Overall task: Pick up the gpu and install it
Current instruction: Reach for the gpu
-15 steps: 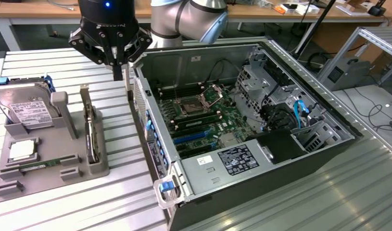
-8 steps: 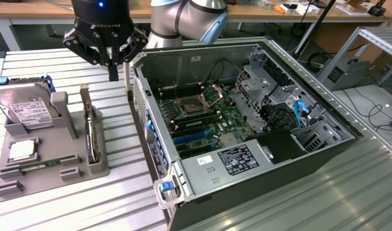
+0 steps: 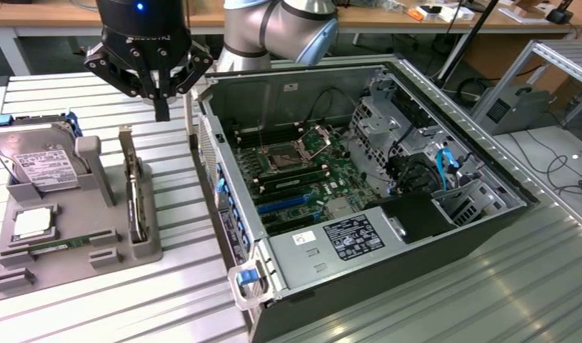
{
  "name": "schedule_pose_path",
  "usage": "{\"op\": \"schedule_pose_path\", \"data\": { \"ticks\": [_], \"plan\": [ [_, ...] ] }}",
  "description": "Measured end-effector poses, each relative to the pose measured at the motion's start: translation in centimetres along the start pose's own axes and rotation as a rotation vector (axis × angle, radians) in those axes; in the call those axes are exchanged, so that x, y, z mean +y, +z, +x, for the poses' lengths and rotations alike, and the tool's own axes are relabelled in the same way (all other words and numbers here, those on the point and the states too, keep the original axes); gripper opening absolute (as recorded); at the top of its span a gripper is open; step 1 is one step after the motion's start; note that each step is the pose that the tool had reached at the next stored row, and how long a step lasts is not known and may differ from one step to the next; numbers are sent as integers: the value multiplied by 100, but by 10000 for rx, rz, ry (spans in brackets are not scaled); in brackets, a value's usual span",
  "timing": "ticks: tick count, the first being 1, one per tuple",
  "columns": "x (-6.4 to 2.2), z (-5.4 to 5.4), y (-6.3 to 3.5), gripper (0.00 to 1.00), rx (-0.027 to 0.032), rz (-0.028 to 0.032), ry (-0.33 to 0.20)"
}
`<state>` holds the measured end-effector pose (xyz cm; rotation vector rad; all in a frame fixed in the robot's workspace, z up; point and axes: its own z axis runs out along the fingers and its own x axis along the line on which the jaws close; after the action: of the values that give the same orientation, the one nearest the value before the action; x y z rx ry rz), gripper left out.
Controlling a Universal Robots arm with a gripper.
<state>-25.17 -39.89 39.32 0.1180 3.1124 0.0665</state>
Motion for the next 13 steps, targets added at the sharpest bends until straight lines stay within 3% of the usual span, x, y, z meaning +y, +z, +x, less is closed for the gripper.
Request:
{"op": "schedule_pose_path", "data": {
  "ticks": [13],
  "plan": [
    [-8,99,-3,11,0,0,0]
  ]
}}
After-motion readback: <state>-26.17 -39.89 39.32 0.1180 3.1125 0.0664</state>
